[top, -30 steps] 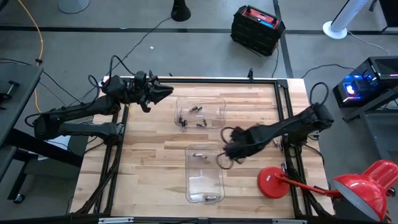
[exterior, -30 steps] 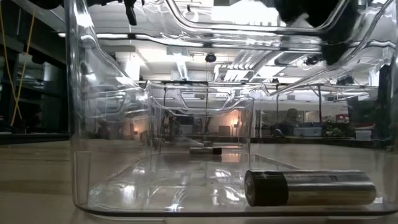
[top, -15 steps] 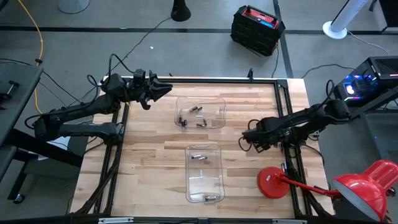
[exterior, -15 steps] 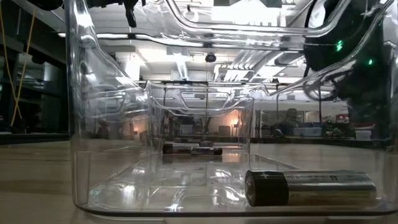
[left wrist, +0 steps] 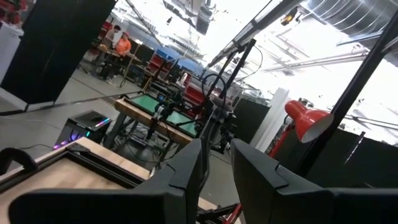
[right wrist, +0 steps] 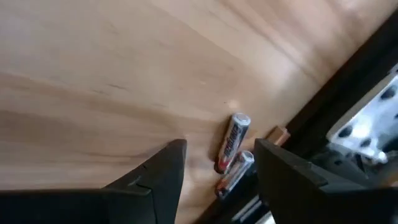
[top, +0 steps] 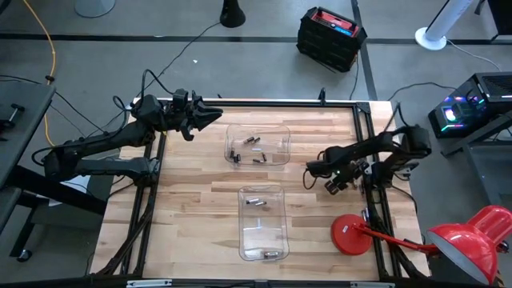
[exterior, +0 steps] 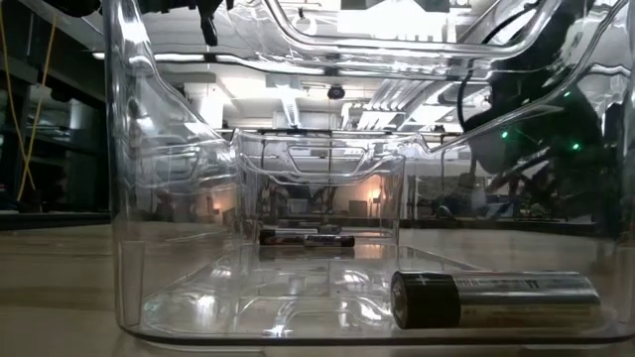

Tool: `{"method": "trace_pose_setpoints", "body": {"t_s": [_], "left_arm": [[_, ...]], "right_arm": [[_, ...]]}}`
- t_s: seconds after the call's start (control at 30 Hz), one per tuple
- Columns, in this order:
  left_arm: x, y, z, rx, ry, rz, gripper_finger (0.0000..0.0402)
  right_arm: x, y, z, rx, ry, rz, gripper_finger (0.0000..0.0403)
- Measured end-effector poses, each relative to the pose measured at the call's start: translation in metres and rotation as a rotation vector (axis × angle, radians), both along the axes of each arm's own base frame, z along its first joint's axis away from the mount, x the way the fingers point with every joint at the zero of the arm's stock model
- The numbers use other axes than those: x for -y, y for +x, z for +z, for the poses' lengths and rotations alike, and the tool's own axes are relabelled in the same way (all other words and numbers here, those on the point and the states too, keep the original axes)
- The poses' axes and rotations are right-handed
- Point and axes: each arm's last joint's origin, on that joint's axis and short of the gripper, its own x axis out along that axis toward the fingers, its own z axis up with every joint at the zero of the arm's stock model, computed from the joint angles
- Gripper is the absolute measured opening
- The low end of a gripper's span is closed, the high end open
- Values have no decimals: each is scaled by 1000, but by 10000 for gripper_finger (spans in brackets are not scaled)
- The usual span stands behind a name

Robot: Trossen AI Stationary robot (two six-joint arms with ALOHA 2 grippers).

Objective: Sort batteries
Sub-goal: Put the silver battery into the bottom transparent bin

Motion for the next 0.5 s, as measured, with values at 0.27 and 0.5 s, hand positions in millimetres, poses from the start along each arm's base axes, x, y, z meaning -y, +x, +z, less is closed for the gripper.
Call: {"method": "trace_pose_setpoints", "body": {"t_s": [0.27, 0.5], "left_arm": [[0, 0, -1, -7, -3, 0, 78], [0, 0, -1, -8, -3, 0, 78]], "right_arm": [[9, -13, -17, -82, 99, 12, 168], [22, -25, -23, -80, 215, 6, 123]]}}
